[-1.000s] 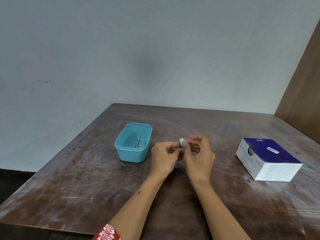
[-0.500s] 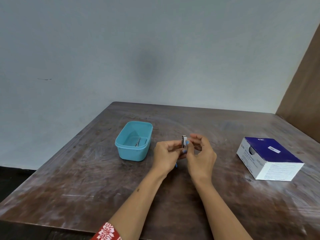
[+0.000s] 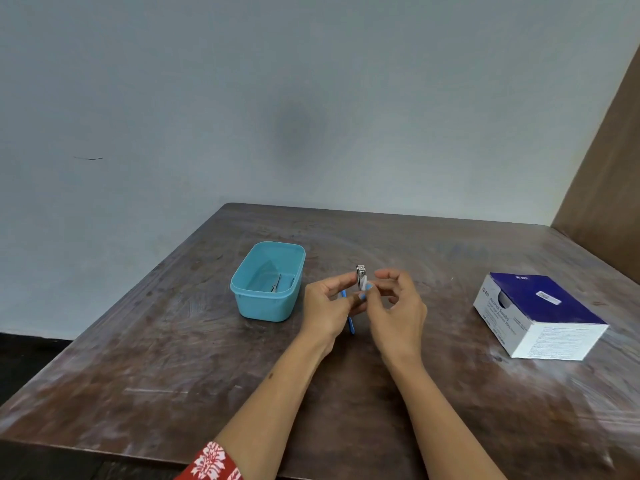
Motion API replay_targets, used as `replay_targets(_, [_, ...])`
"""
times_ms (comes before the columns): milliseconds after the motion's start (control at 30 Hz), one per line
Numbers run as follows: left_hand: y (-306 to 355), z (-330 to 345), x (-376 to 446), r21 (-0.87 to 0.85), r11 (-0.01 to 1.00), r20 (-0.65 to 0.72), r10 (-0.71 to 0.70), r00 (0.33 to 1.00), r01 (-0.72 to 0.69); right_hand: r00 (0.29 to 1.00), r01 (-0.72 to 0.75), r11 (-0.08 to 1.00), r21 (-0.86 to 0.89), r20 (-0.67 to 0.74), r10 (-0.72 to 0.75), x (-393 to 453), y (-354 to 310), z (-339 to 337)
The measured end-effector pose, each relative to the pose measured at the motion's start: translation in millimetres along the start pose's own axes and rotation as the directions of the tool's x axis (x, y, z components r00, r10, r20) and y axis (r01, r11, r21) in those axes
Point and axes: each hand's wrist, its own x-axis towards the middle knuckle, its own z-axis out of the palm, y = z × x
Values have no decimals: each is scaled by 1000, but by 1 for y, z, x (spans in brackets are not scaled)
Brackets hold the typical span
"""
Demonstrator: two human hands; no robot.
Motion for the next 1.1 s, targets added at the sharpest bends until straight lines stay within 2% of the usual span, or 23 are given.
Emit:
replay_targets(133, [0,3,-4,12,999,56,-39,998,38,998,-18,999,45,-58,21,2,-1,-3])
replay_targets(300, [2,0,-1,-17,999,3,-36,999,36,998,-56,998,34,31,55,1,2,0])
replay_targets(433, [2,2,-3,-25,999,16,-41,999,41,997,-70,991,110,29,67,2,1,-1])
replay_targets(533, [3,0,-2,12,999,11,-34,999,34,994,-56,995,84,99,48,2,1,-1])
replay_targets(667, [6,1,-2,-48,995,-19,-87,996,86,993,-54,997,54,107,48,3,3,-1])
replay_targets(733, [6,0,-1,-26,995,-51,-96,994,94,992,-45,998,47,117,39,3,3,-2])
replay_targets(867, [5,-3,2,92,996,-101,25,995,-16,993,-4,1000,-8,117,5,3,2,-2])
replay_targets(1100, [7,-1,0,160,977,-93,156,983,-140,989,53,995,-83,144,-40,3,2,-3])
